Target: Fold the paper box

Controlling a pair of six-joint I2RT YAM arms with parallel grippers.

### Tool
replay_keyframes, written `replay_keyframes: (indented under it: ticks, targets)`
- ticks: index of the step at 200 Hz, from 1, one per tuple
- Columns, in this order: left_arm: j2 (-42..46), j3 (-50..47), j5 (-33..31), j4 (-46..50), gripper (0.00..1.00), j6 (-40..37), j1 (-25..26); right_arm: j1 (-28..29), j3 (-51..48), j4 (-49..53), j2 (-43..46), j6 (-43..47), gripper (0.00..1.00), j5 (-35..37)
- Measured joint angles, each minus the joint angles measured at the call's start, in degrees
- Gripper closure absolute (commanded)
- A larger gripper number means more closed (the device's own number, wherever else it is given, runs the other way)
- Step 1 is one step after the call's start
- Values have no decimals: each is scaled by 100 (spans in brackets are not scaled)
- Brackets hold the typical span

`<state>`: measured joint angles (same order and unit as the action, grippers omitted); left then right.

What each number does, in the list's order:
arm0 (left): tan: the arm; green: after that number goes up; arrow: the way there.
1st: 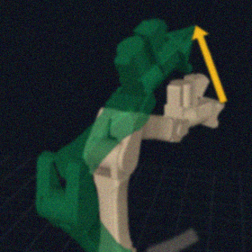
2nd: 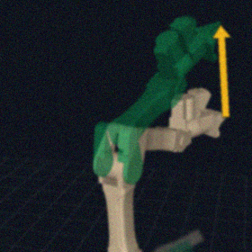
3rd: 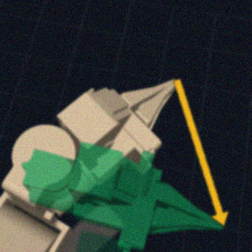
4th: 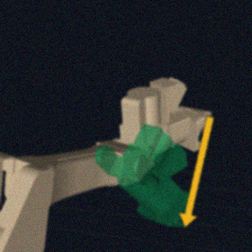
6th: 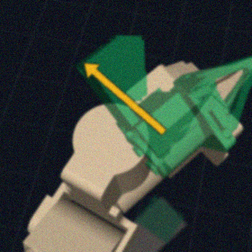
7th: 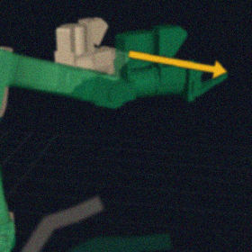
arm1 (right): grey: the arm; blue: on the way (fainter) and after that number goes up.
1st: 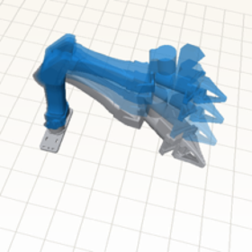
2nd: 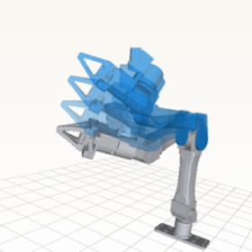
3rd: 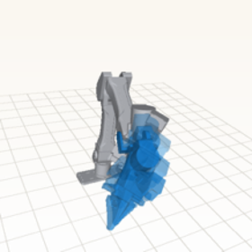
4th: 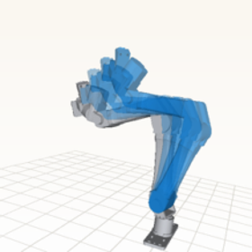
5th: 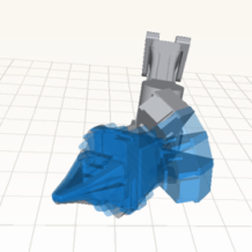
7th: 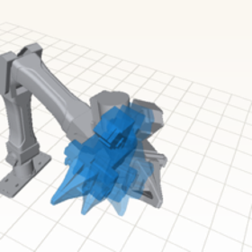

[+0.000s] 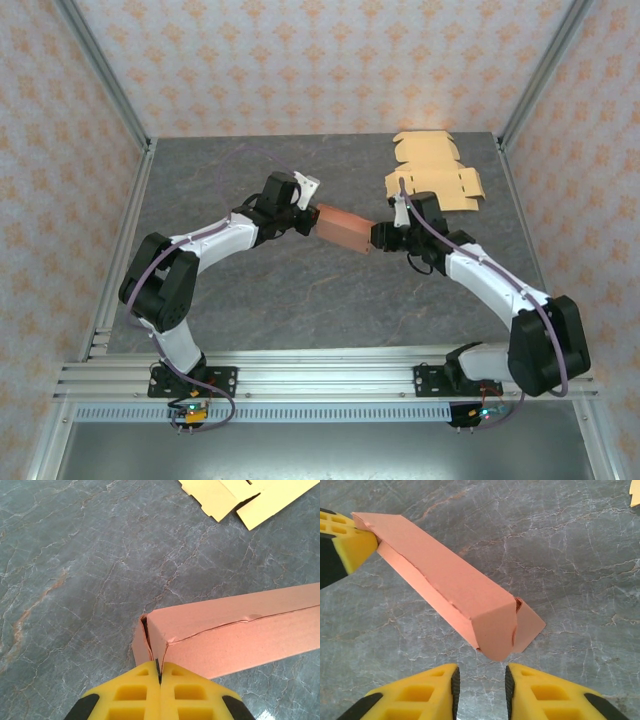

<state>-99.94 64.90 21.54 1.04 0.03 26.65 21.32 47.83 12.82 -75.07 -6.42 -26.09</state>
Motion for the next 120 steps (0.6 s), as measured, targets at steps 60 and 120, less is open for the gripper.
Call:
replay_keyframes:
  ticks: [60,120]
  targets:
    - [0,2,-87,0,100,155,61,81,345,-44,-409,-81,80,131]
    - [0,0,-153,-22,100,457,111,162,426,-87,-525,-273,71,411]
